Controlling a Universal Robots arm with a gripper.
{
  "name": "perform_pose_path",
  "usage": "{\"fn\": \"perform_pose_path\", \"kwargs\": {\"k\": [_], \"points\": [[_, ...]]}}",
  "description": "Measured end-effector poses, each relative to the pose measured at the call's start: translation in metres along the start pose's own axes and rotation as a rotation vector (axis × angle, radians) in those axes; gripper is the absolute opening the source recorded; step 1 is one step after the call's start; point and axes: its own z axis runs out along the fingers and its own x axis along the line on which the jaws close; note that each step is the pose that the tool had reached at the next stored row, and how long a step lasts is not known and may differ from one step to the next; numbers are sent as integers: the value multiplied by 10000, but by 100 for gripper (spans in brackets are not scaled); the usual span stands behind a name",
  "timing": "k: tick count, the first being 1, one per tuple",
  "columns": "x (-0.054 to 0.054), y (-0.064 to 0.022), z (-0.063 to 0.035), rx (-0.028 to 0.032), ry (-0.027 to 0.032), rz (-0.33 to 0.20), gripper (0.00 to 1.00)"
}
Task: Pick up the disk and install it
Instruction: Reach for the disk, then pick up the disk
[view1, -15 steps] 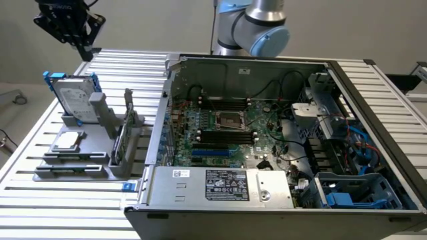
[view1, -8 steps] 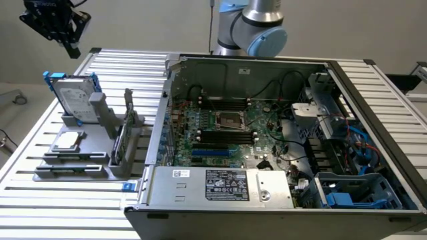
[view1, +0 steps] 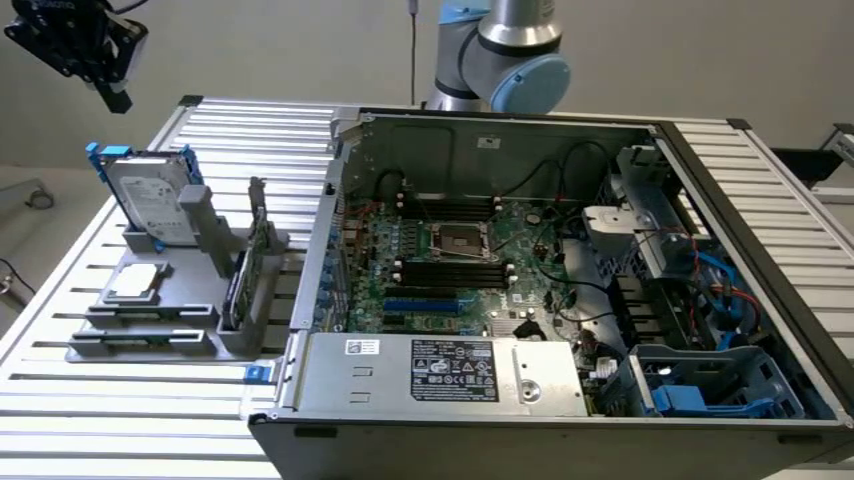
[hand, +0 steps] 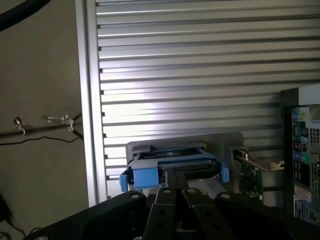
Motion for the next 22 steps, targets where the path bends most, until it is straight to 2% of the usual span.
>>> {"fn": "perform_pose_path", "kwargs": {"k": [2,4,22], "points": [[87,1,1,0,15,1,11],[121,-2,0,2,35,-3,11],[139,0,2,1,41,-71,11]]}}
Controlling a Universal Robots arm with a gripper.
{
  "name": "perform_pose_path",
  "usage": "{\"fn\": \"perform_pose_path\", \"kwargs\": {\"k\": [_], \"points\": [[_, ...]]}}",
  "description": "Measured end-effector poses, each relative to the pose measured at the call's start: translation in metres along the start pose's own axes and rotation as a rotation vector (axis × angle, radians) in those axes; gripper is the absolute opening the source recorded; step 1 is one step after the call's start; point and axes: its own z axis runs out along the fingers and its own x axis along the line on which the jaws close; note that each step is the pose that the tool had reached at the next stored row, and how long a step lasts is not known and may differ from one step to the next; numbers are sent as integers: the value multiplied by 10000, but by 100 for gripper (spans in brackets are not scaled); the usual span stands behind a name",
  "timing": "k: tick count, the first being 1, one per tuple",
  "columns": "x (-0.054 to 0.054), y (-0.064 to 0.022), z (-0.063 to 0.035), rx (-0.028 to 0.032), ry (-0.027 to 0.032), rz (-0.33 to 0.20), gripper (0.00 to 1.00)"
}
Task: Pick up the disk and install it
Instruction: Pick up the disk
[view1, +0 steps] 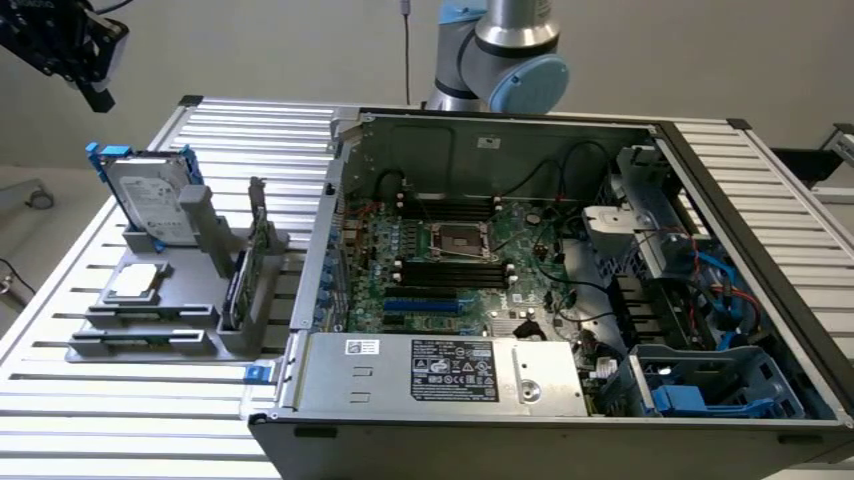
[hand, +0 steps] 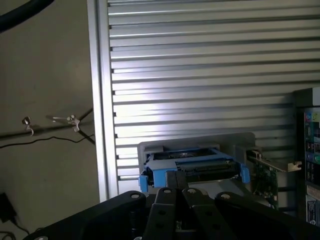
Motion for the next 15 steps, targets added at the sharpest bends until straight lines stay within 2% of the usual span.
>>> {"fn": "perform_pose_path", "kwargs": {"k": [15], "points": [[0,-2,42,-39,134,-2728,11]]}}
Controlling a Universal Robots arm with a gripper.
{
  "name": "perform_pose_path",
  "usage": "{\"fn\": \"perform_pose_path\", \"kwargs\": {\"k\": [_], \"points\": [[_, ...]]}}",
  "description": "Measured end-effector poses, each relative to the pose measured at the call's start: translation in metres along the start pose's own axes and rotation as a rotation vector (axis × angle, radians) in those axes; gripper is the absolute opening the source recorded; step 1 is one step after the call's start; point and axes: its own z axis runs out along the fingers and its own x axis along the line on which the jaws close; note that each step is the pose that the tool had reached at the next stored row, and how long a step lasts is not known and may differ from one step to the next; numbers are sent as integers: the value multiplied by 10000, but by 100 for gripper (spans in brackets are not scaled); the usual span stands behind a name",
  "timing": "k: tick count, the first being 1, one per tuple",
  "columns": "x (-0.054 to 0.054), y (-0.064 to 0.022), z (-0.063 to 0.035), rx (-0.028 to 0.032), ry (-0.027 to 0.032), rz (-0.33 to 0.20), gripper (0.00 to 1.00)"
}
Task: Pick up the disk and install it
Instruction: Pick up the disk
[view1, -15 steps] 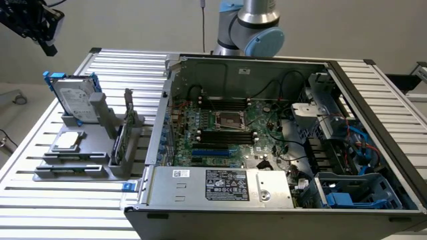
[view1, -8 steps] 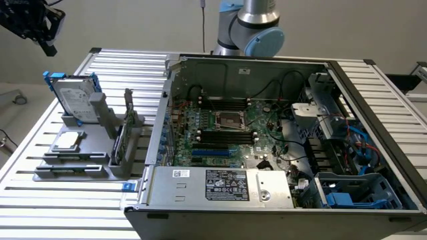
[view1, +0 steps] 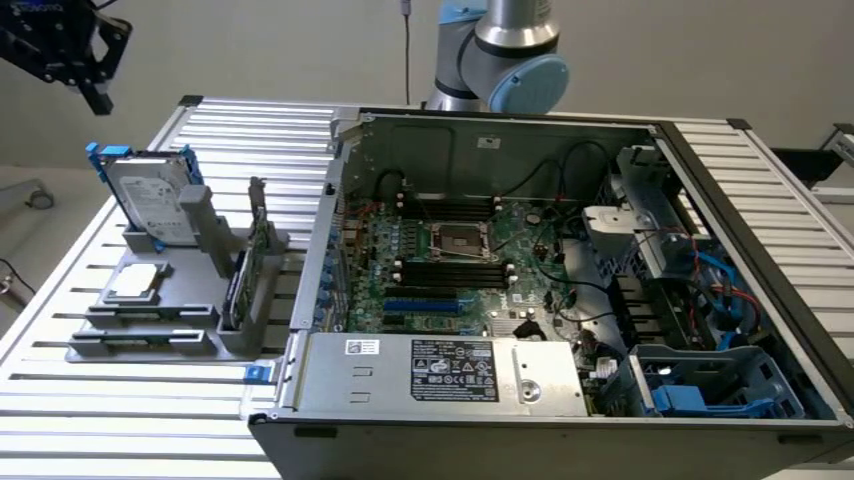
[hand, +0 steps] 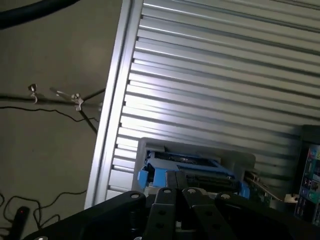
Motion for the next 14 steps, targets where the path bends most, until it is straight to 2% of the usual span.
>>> {"fn": "perform_pose_path", "kwargs": {"k": [14], "points": [[1,-6,134,-36,125,-2531,11]]}}
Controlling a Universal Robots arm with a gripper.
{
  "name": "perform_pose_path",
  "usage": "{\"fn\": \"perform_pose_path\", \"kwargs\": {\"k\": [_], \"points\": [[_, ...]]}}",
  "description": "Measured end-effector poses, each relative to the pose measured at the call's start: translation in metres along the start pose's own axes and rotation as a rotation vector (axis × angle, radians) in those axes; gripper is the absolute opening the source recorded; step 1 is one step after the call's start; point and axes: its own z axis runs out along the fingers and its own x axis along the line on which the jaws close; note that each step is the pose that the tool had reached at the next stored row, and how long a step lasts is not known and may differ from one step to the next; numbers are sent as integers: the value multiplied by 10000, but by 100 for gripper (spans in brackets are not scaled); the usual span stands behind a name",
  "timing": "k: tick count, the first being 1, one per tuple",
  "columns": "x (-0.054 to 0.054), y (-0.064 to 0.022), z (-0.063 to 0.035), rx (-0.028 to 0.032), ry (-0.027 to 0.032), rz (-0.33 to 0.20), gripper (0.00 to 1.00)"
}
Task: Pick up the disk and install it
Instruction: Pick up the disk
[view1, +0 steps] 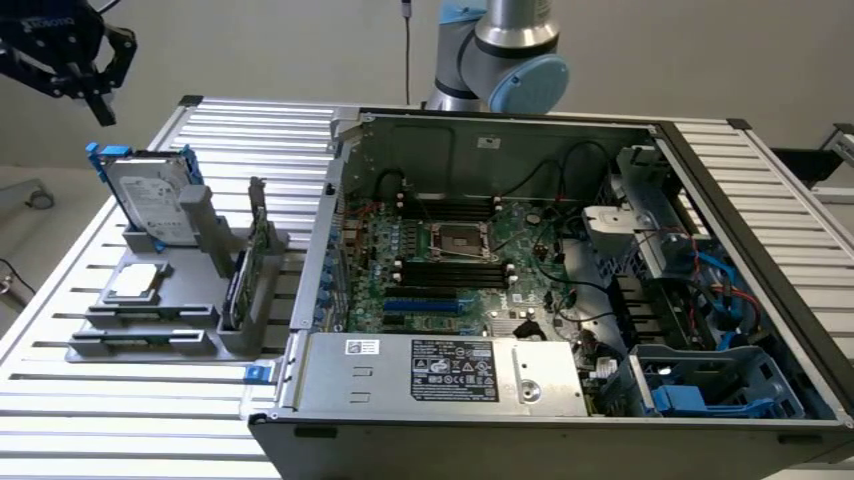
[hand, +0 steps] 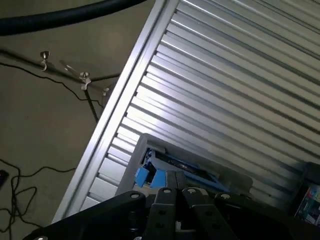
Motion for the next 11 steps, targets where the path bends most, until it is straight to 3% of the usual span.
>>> {"fn": "perform_pose_path", "kwargs": {"k": [3,5,7,11], "points": [[1,0,3,-4,21,-554,11],[0,-1,2,19,4,-859,11],[0,0,1,107,-46,-1035,11],[1,0,2,228,-217,-1435,11]]}}
